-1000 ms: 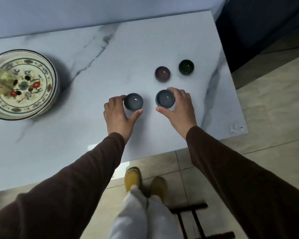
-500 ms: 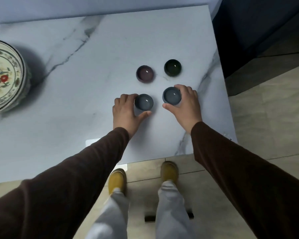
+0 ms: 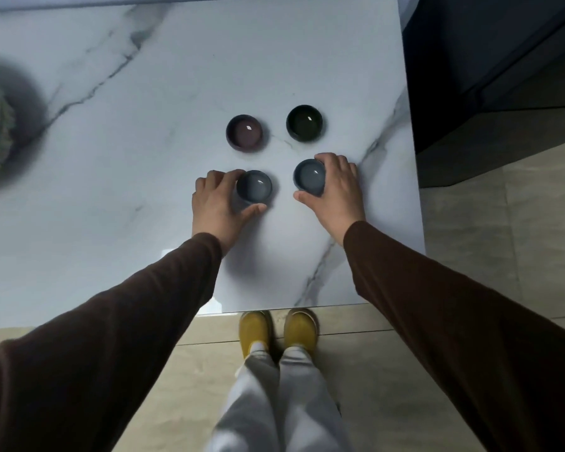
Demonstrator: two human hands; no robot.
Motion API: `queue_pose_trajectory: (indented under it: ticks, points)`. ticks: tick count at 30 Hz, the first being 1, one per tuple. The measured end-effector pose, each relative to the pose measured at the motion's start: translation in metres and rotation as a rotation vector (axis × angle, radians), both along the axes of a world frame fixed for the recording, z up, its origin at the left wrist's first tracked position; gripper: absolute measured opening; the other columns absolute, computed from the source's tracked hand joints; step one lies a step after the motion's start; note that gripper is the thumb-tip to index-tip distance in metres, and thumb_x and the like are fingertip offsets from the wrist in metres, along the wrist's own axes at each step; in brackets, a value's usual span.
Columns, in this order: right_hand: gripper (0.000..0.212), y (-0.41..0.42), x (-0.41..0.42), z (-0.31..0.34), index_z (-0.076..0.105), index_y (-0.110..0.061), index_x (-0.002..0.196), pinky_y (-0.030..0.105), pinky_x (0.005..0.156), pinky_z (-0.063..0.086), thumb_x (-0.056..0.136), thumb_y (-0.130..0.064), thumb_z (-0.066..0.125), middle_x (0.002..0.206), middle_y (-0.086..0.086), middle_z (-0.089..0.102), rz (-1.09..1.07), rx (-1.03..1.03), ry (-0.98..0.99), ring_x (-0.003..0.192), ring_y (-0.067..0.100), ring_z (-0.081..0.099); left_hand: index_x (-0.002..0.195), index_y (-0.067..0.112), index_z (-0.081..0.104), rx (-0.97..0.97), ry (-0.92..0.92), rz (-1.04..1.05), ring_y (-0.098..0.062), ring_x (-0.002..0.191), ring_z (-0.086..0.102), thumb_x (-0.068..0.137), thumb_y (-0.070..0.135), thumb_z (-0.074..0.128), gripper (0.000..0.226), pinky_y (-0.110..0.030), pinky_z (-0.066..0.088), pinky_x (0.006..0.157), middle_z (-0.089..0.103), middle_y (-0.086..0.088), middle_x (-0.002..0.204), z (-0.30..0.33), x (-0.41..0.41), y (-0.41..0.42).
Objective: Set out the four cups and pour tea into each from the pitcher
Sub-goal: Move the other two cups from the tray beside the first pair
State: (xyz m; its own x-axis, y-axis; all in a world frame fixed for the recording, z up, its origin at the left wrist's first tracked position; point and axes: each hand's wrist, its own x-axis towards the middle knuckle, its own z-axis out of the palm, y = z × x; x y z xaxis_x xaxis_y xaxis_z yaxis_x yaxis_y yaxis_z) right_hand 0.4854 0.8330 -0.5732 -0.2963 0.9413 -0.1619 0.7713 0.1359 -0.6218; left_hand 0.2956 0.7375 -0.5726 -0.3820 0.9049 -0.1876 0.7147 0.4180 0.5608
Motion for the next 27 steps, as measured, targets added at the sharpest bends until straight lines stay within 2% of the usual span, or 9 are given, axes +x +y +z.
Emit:
queue_pose_trajectory:
  ticks: [6,11,16,21,27]
  points:
    - [0.071,0.0,-0.003,0.001,0.051,-0.013,0.128,0.037,0.101,0.039,0.069,-0.035,0.084,0.124,0.007,0.054,-0.004,-0.013,-0.018,0.117,0.028,0.044,0.129,0.025,0.052,-0.006,0.047,-0.04,-0.032,0.111,0.044,0.073,0.05,0.073,0.065,-0.04,0.038,0.097,0.053,-0.006,0.119,0.003,-0.003,0.0]
    - [0.081,-0.006,-0.001,0.017,0.045,-0.015,0.138,0.035,0.104,0.036,0.071,-0.042,0.08,0.13,0.006,0.052,0.029,0.042,-0.125,0.12,0.028,0.042,0.141,0.02,0.043,-0.05,0.053,-0.052,-0.033,0.117,0.041,0.073,0.051,0.075,0.081,-0.042,0.036,0.101,0.049,-0.01,0.13,0.013,-0.003,-0.005]
    - [0.057,-0.027,-0.015,0.056,0.051,-0.019,0.132,0.039,0.1,0.041,0.081,-0.037,0.071,0.129,0.0,0.053,0.142,0.182,-0.144,0.117,0.025,0.043,0.137,0.017,0.047,-0.02,0.073,-0.022,-0.033,0.118,0.042,0.08,0.041,0.072,0.067,-0.041,0.037,0.1,0.05,-0.009,0.13,0.039,-0.02,-0.028]
    - [0.045,-0.062,-0.06,0.087,0.056,-0.018,0.127,0.037,0.101,0.038,0.084,-0.031,0.067,0.127,0.001,0.054,0.253,0.17,-0.129,0.115,0.026,0.045,0.128,0.018,0.054,-0.007,0.094,-0.014,-0.031,0.115,0.044,0.083,0.039,0.069,0.052,-0.039,0.039,0.096,0.053,-0.005,0.126,0.067,-0.062,-0.069]
    - [0.035,-0.116,-0.151,0.108,0.059,-0.02,0.122,0.038,0.099,0.038,0.089,-0.029,0.062,0.125,-0.001,0.056,0.3,0.133,-0.112,0.117,0.023,0.045,0.126,0.017,0.055,0.006,0.101,0.027,-0.03,0.115,0.045,0.083,0.036,0.069,0.049,-0.04,0.039,0.095,0.055,-0.004,0.125,0.093,-0.146,-0.136]
